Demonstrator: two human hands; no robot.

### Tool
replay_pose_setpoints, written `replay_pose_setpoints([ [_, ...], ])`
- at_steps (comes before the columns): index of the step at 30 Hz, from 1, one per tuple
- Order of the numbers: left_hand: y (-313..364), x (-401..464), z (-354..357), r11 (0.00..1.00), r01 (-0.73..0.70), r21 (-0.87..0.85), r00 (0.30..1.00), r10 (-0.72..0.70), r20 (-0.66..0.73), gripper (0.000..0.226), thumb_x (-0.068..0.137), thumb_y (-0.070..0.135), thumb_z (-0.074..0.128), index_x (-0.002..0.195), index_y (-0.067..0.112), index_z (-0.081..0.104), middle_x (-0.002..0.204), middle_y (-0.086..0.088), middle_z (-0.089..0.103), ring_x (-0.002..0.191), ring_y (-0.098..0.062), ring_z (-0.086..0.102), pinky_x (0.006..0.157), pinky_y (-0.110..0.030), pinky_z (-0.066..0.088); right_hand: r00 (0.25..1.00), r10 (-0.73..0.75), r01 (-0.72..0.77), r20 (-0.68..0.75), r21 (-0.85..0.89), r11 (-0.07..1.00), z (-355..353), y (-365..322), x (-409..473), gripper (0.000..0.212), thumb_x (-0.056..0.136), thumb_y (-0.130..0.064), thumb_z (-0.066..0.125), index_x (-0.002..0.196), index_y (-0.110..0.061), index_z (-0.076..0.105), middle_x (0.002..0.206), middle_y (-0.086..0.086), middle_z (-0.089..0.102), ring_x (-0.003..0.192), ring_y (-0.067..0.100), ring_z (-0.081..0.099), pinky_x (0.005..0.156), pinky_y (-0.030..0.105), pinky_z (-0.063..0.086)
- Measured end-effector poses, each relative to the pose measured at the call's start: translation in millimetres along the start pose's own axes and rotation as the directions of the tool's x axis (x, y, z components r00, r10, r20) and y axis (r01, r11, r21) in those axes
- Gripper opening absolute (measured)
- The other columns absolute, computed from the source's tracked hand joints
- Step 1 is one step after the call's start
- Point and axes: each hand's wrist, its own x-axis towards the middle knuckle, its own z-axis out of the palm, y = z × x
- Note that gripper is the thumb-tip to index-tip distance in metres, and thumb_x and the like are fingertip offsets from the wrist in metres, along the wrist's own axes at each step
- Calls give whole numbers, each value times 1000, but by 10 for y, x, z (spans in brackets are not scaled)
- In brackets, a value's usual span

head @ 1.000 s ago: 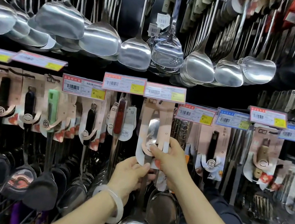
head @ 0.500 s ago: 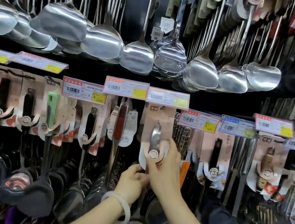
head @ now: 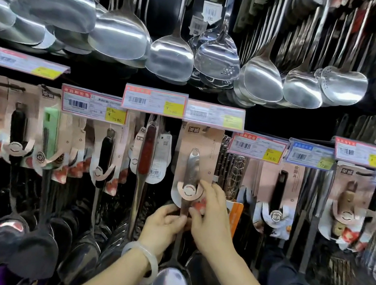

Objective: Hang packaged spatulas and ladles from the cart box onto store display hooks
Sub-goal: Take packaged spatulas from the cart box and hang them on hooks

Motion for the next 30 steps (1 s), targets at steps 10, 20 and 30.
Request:
replay_pose_setpoints([
  [10, -103, 39, -47, 999, 43, -22, 999, -43, 14, 22, 87, -6, 52, 106, 4, 57, 82, -11, 71, 74, -13, 69, 67, -19, 55, 1000, -4, 5, 2, -19, 1000, 15, 76, 44, 58, 87, -3, 54, 138, -23, 36, 147, -5, 25, 134, 12, 29, 90, 2, 12],
  [20, -11, -31, 54, 991, 26, -129, 1000, -24, 15, 14, 87, -7, 51, 96, 2, 58, 74, -12, 70, 64, -13, 70, 59, -20, 56, 999, -1, 4, -48, 66, 998, 0, 78, 79, 51, 89, -9, 54, 137, -17, 39, 134, -7, 37, 117, 2, 38, 91, 3, 20],
  [30, -3, -144, 66, 990, -78, -115, 994, 68, -83, 13, 83, -8, 57, 90, 2, 52, 70, -13, 73, 72, -21, 72, 70, -24, 59, 977, 208, -149, -54, 528, 836, -160, 23, 205, 44, 86, 10, 48, 83, -33, 52, 87, -2, 58, 72, 11, 58, 58, 14, 50],
])
